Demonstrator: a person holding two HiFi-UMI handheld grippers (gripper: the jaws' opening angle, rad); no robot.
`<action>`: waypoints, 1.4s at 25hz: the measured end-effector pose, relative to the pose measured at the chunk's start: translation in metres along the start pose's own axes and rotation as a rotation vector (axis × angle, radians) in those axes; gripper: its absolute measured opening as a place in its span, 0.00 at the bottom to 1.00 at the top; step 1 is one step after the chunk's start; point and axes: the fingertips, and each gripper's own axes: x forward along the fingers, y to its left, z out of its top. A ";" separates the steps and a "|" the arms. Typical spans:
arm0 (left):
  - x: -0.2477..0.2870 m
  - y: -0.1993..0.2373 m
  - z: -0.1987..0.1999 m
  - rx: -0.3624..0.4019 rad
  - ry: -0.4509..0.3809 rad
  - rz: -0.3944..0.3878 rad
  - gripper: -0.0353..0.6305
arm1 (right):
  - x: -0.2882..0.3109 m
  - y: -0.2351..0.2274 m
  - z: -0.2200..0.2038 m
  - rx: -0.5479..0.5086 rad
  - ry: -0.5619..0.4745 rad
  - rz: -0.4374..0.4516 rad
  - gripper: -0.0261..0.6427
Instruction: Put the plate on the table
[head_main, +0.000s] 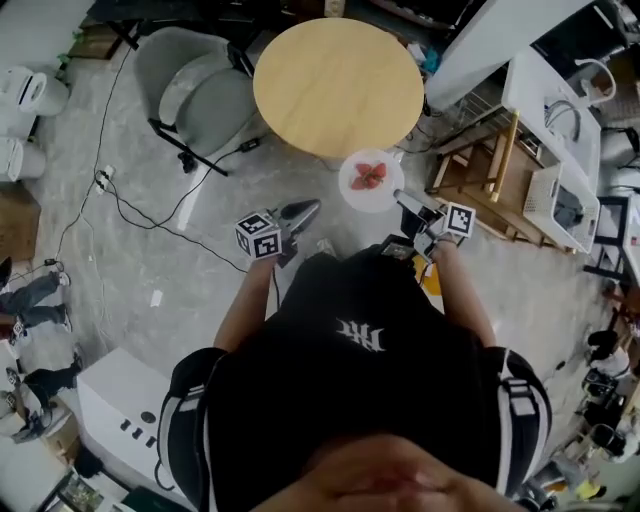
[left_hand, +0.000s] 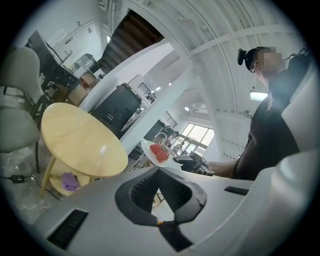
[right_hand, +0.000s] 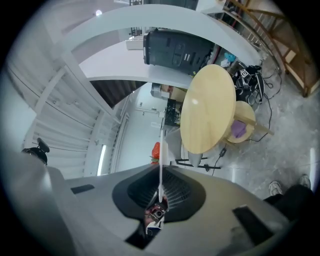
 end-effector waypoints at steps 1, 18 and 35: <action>0.004 0.006 0.008 0.003 -0.004 -0.008 0.05 | 0.003 0.000 0.008 -0.007 -0.005 0.000 0.06; 0.054 0.068 0.066 0.009 0.019 0.047 0.06 | 0.056 -0.024 0.101 0.038 0.025 0.076 0.07; 0.162 0.120 0.151 0.017 0.015 0.125 0.06 | 0.075 -0.036 0.227 0.071 0.109 0.129 0.07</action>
